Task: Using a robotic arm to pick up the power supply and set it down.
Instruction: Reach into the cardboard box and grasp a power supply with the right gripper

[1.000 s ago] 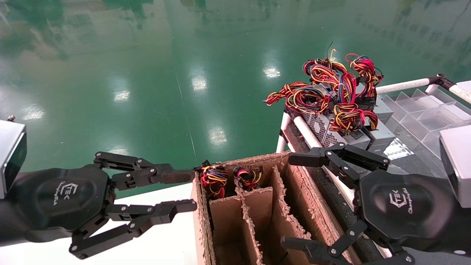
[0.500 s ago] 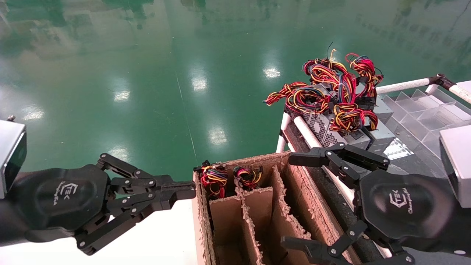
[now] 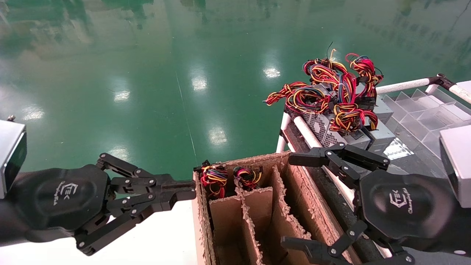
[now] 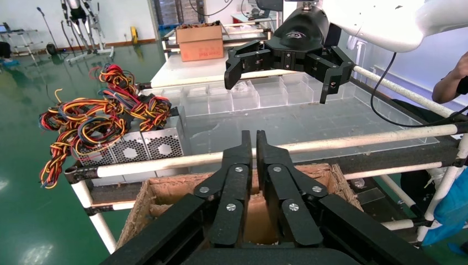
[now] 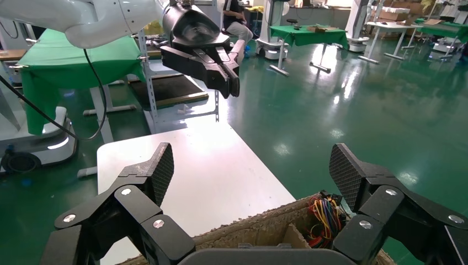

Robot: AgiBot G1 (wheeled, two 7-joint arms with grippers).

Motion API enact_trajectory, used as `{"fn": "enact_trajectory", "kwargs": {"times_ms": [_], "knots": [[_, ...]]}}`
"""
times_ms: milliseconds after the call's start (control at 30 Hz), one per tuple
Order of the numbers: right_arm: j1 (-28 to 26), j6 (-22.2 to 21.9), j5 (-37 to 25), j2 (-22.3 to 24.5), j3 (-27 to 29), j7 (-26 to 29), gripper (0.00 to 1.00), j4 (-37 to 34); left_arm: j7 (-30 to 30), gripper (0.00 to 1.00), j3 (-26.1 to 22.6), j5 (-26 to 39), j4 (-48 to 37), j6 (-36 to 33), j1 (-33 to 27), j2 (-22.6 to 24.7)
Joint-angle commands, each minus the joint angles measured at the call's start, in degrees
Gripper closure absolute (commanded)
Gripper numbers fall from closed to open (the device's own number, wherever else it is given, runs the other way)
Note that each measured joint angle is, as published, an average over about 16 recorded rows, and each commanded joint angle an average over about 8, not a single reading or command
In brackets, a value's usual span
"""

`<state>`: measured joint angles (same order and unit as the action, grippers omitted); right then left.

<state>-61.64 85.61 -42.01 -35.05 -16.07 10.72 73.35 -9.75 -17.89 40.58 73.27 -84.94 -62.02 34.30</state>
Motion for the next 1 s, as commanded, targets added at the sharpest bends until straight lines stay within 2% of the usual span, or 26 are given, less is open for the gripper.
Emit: {"fn": "enact_trajectory", "kwargs": {"times_ms": [33,267,500,733,867,1000], "knots": [[0.0,0.0,0.1,0.0,0.0,0.0,0.0,0.0,0.0,0.0,0.0,0.0,0.0,0.0,0.0,0.0],[-0.6,-1.4,-2.5,-0.7,-1.1,0.4,0.0,-0.9,0.0,0.0,0.0,0.0,0.0,0.0,0.0,0.0],[-5.1,-5.2,-11.5,-3.9,-5.0,2.1,0.0,-4.9,0.0,0.0,0.0,0.0,0.0,0.0,0.0,0.0],[-12.2,-8.1,-23.3,-10.4,-10.9,2.1,0.0,-14.1,0.0,0.0,0.0,0.0,0.0,0.0,0.0,0.0],[-15.8,-8.2,-27.6,-15.1,-13.5,0.4,0.0,-21.4,0.0,0.0,-0.1,0.0,0.0,0.0,0.0,0.0],[-18.6,-7.5,-29.3,-18.8,-14.8,-2.9,0.48,-27.9,0.0,0.0,-0.1,0.0,0.0,0.0,0.0,0.0]]}}
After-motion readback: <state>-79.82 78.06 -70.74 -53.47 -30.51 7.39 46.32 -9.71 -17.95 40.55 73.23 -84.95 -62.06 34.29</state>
